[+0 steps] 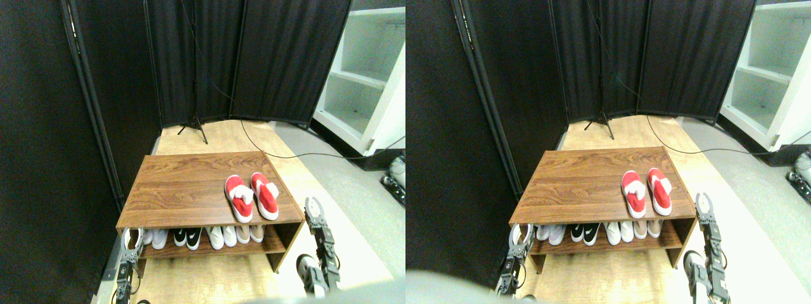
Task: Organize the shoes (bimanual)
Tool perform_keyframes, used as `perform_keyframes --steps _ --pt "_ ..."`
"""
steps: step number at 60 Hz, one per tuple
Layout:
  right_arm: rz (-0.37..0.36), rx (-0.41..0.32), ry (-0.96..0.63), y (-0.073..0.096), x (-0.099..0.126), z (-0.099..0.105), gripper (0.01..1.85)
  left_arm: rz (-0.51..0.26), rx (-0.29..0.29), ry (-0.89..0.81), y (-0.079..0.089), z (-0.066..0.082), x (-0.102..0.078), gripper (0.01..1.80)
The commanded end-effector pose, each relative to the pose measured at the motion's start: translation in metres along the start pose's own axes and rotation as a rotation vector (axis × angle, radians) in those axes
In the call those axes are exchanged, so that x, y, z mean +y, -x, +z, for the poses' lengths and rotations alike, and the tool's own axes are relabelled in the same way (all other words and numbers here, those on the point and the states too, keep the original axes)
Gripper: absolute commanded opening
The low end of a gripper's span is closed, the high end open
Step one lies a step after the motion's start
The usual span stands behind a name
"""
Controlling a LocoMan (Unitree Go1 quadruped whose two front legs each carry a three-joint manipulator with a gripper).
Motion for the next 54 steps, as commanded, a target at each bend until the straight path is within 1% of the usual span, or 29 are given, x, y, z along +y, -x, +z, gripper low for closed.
perform_keyframes --steps 1,3,5,7,8,10,12,16,19,27,34,36,38,43,45,51,54 --pt "0.010 -0.019 0.003 -0.013 -0.001 -0.001 0.01 -0.044 -0.006 -0.006 -0.002 -0.001 -0.007 0.25" --pt "-0.005 -0.025 -0.003 -0.017 -0.003 -0.001 0.01 -0.044 -0.006 -0.006 -0.002 -0.001 -0.007 0.25" --pt "-0.031 -0.027 -0.042 -0.024 -0.006 -0.003 0.01 -0.044 -0.009 -0.008 -0.002 -0.001 -0.007 0.25" --pt "-0.043 -0.028 -0.038 -0.029 -0.007 -0.004 0.01 -0.045 -0.011 -0.010 -0.001 -0.001 -0.007 0.25" --pt "-0.043 -0.028 -0.038 -0.029 -0.007 -0.004 0.01 -0.045 -0.011 -0.010 -0.001 -0.001 -0.007 0.25" --pt "-0.072 -0.042 -0.066 -0.033 -0.009 -0.005 0.01 -0.045 -0.009 -0.010 -0.001 -0.001 -0.008 0.25" --pt "-0.081 -0.028 -0.084 -0.038 -0.013 -0.005 0.01 -0.043 -0.014 -0.012 -0.001 -0.002 -0.008 0.25" --pt "-0.109 -0.032 -0.124 -0.044 -0.016 -0.007 0.01 -0.039 -0.018 -0.010 -0.001 -0.002 -0.008 0.25" --pt "-0.138 -0.041 -0.107 -0.052 -0.021 -0.008 0.01 -0.041 -0.017 -0.017 -0.001 -0.002 -0.008 0.25" --pt "-0.159 -0.023 -0.109 -0.062 -0.028 -0.013 0.01 -0.043 -0.012 -0.021 -0.002 -0.002 -0.008 0.23" --pt "-0.177 -0.008 -0.113 -0.065 -0.031 -0.018 0.01 -0.043 -0.017 -0.015 -0.001 -0.002 -0.009 0.24" --pt "-0.191 -0.013 -0.099 -0.063 -0.031 -0.021 0.01 -0.046 -0.016 -0.014 -0.002 -0.002 -0.008 0.23" --pt "-0.183 -0.008 -0.070 -0.062 -0.032 -0.024 0.01 -0.046 -0.020 -0.018 -0.001 -0.002 -0.008 0.23" --pt "-0.205 -0.016 -0.074 -0.058 -0.030 -0.032 0.01 -0.043 -0.022 -0.022 -0.002 -0.002 -0.008 0.24" --pt "-0.209 0.003 -0.113 -0.057 -0.030 -0.036 0.01 -0.043 -0.026 -0.027 -0.001 -0.002 -0.008 0.24" --pt "-0.220 0.020 -0.145 -0.058 -0.030 -0.047 0.01 -0.046 -0.026 -0.021 -0.002 -0.002 -0.008 0.25" --pt "-0.209 0.039 -0.116 -0.059 -0.029 -0.053 0.01 -0.045 -0.028 -0.020 -0.002 -0.002 -0.007 0.25"
